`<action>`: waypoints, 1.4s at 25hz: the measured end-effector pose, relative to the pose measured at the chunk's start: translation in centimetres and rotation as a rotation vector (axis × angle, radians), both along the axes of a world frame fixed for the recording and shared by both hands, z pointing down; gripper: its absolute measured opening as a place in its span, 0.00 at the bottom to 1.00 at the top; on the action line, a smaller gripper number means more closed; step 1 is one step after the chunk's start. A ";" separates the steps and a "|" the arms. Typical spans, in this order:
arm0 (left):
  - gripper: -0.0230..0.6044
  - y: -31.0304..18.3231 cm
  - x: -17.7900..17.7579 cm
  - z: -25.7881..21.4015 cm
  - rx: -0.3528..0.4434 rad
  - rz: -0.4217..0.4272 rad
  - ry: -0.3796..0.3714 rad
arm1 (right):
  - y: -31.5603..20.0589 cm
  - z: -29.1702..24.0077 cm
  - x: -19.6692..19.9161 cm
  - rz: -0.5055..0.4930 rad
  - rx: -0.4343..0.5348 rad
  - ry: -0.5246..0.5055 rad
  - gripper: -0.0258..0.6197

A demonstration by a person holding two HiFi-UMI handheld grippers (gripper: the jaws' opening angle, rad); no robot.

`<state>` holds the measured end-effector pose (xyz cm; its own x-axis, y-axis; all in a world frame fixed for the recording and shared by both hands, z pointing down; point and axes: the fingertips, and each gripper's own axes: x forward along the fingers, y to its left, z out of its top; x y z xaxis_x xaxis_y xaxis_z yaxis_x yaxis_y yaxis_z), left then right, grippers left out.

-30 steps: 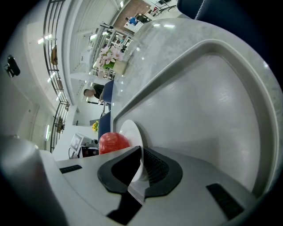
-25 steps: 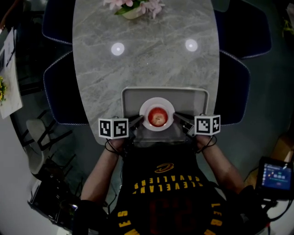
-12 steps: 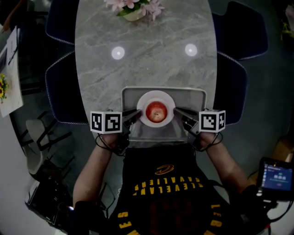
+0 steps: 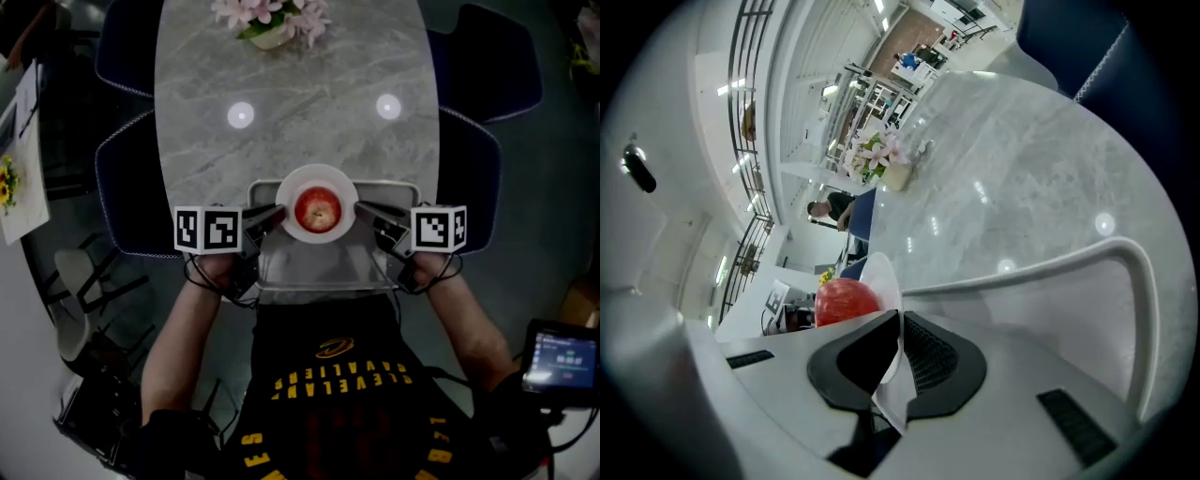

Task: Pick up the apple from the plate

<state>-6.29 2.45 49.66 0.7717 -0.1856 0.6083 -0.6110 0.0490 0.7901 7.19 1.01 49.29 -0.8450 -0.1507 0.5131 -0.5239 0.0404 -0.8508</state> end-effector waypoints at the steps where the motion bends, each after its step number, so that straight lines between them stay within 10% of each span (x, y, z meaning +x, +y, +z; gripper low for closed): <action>1: 0.09 -0.4 0.0 -0.1 0.006 -0.001 0.000 | -0.5 -0.2 0.0 -0.001 0.010 -0.003 0.08; 35: 0.09 -10.8 -2.4 1.4 -0.029 -0.006 0.030 | -11.1 1.7 -1.7 -0.003 -0.044 0.003 0.08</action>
